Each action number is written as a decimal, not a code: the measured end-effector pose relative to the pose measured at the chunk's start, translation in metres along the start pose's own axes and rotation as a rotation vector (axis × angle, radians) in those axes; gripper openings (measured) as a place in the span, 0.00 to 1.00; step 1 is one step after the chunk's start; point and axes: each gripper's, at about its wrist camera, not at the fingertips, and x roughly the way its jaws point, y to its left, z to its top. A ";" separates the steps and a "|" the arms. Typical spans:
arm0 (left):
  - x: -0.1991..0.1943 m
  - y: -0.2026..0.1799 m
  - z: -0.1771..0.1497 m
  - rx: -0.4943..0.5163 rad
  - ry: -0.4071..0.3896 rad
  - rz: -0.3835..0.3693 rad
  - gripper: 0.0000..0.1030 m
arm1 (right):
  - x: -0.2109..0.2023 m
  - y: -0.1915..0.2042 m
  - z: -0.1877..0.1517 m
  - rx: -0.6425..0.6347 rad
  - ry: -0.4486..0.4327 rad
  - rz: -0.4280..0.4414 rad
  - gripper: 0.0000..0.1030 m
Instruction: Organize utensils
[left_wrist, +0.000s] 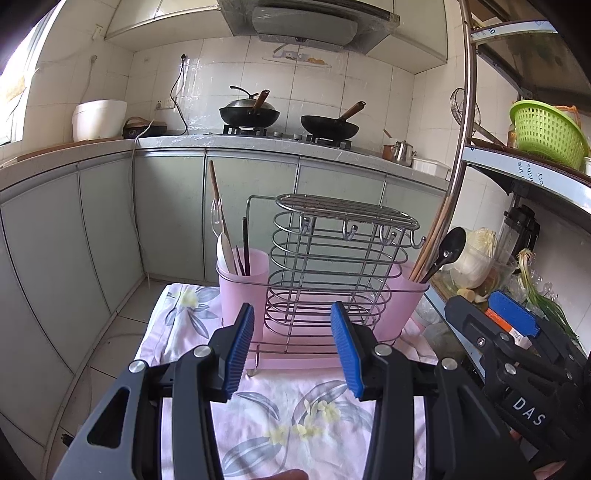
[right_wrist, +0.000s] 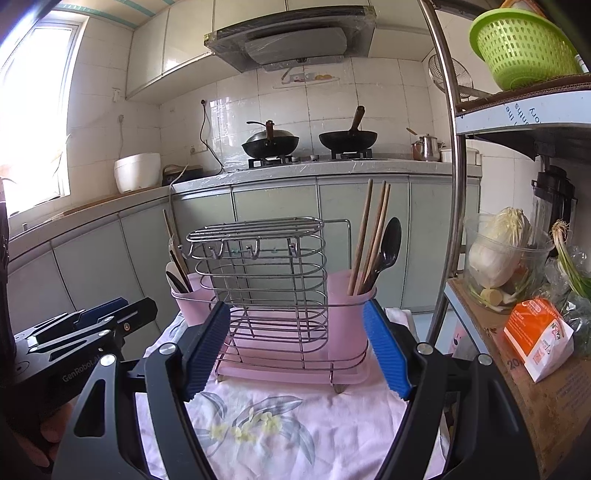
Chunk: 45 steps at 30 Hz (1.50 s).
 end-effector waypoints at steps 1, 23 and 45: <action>0.001 0.000 -0.001 0.001 0.002 0.000 0.41 | 0.001 0.001 0.000 -0.002 0.002 0.000 0.73; 0.009 0.000 -0.005 -0.004 0.025 -0.008 0.41 | 0.012 0.004 -0.005 -0.013 0.042 -0.001 0.73; 0.015 0.000 -0.009 -0.005 0.038 -0.012 0.41 | 0.017 0.004 -0.008 -0.022 0.056 -0.001 0.73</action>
